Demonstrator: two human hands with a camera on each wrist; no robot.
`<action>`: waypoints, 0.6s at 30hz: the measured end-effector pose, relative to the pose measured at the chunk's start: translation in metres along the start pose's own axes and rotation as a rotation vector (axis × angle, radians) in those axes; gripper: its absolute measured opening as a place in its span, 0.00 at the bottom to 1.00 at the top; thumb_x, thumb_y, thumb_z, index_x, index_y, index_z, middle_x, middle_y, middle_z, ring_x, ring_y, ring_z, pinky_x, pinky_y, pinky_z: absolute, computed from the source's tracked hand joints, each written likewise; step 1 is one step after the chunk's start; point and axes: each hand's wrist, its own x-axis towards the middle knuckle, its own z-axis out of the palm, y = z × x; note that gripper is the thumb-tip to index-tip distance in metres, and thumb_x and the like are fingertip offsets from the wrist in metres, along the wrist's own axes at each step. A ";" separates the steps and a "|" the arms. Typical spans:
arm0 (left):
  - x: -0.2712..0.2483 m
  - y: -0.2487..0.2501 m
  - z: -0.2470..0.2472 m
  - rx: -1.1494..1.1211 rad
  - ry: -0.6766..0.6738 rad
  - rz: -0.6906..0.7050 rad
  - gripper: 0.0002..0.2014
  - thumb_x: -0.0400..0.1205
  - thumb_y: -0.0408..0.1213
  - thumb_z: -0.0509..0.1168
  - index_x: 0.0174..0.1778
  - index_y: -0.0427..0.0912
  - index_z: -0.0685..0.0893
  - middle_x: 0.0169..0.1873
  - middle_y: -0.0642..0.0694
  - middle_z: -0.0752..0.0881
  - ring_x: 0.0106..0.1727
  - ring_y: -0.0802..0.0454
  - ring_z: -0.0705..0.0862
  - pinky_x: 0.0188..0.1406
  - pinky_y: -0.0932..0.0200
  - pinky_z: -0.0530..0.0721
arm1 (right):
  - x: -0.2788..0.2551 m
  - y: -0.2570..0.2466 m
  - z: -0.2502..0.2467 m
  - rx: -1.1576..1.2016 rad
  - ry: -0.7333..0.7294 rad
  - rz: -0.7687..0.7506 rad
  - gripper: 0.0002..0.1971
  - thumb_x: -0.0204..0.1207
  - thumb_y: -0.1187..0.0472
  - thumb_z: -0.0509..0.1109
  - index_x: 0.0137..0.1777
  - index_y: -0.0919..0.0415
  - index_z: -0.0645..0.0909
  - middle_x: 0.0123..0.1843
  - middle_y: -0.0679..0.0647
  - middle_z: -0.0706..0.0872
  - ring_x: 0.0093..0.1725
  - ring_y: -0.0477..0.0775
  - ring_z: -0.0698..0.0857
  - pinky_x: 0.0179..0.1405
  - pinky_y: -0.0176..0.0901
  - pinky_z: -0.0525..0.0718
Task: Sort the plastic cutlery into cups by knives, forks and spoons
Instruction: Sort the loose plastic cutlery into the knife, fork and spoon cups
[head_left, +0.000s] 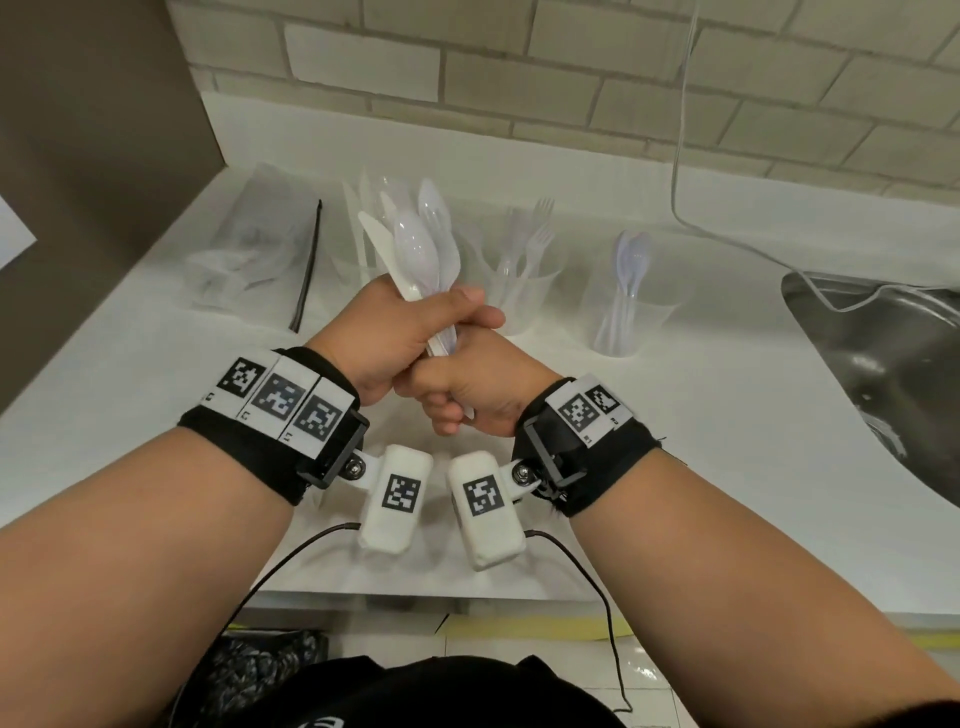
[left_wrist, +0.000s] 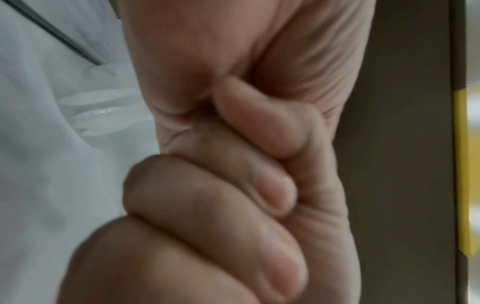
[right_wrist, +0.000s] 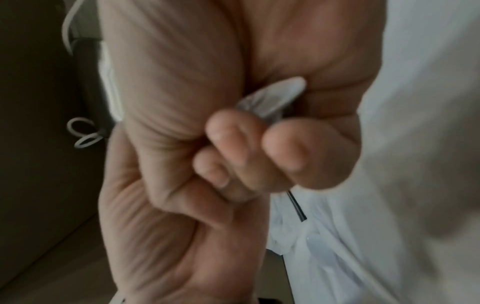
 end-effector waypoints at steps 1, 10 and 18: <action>-0.003 0.001 0.000 0.003 -0.033 -0.017 0.06 0.77 0.38 0.71 0.33 0.47 0.89 0.50 0.37 0.91 0.53 0.32 0.87 0.50 0.35 0.84 | -0.002 0.002 -0.001 0.042 -0.034 0.009 0.13 0.74 0.79 0.62 0.32 0.65 0.72 0.17 0.53 0.66 0.14 0.46 0.65 0.19 0.35 0.67; 0.009 -0.002 -0.013 -0.297 0.519 -0.029 0.11 0.82 0.39 0.67 0.38 0.36 0.81 0.23 0.45 0.80 0.26 0.49 0.85 0.40 0.51 0.88 | 0.006 -0.017 -0.016 -0.279 0.398 -0.130 0.15 0.66 0.51 0.82 0.47 0.58 0.86 0.43 0.45 0.87 0.41 0.40 0.85 0.40 0.34 0.82; 0.006 -0.022 -0.003 0.232 0.351 -0.035 0.06 0.78 0.34 0.69 0.49 0.44 0.83 0.31 0.48 0.85 0.19 0.53 0.77 0.22 0.58 0.79 | 0.012 -0.033 -0.009 -0.327 0.523 -0.312 0.16 0.62 0.54 0.84 0.44 0.53 0.80 0.39 0.53 0.84 0.36 0.56 0.88 0.36 0.49 0.89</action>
